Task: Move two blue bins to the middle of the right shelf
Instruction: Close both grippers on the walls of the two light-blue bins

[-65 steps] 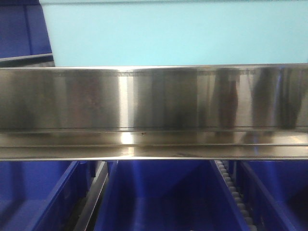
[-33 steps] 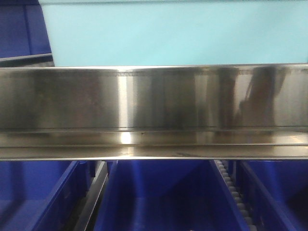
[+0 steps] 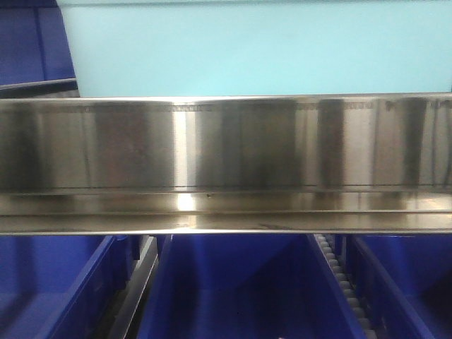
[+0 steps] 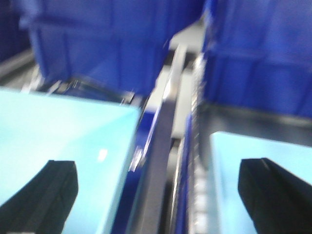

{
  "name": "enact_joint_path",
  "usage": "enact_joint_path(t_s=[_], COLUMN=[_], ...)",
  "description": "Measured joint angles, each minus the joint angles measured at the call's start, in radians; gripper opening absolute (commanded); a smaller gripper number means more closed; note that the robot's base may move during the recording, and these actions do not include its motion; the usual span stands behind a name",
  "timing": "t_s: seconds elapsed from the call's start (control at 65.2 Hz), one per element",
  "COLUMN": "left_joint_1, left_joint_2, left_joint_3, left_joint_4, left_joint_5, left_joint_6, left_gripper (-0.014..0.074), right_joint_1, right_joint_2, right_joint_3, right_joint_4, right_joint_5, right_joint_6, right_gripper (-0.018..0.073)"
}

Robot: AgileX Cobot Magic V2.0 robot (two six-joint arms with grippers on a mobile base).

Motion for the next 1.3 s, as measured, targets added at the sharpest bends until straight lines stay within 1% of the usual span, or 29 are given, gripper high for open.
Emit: enact_joint_path(t_s=[0.107,0.276,0.353,0.399,0.506,0.659,0.92,1.135,1.227,1.303], left_joint_1=[-0.002,-0.002,-0.002,-0.002,-0.002,-0.002,-0.002,-0.002,-0.002,-0.002], left_joint_2=[0.164,0.383,0.473,0.518,0.61,0.692,0.761,0.795,0.806,0.811], left_joint_3=[-0.176,-0.392,-0.466,-0.5,-0.555,-0.566,-0.567,-0.57,-0.57,-0.57], left_joint_4=[-0.002,-0.008,-0.01,-0.01,-0.012,-0.014,-0.042,-0.042,-0.044,-0.044], left_joint_5=[0.127,0.281,0.331,0.346,0.355,0.364,0.366,0.366,0.366,0.366], left_joint_6=[-0.005,-0.055,-0.086,-0.101,-0.127,-0.154,-0.16,-0.16,-0.16,-0.16], left_gripper=[0.055,0.055,0.055,0.055,0.055,0.055,0.055,0.055,0.0547,0.0526], right_joint_1=[0.022,0.039,0.052,0.057,0.071,0.075,0.075,0.075,0.075,0.075], right_joint_2=[0.17,0.399,0.491,0.538,0.638,0.729,0.827,0.876,0.898,0.911], right_joint_3=[-0.174,-0.414,-0.496,-0.533,-0.595,-0.608,-0.608,-0.608,-0.608,-0.608], right_joint_4=[0.0,0.039,0.044,0.046,0.05,0.05,0.05,0.05,0.05,0.05], right_joint_5=[0.15,0.372,0.455,0.48,0.496,0.503,0.506,0.507,0.509,0.509], right_joint_6=[0.0,-0.001,0.001,0.005,0.031,0.064,0.07,0.072,0.072,0.072], right_gripper=[0.0558,0.0558,0.0558,0.0558,0.0558,0.0558,0.0558,0.0557,0.0503,0.0404])
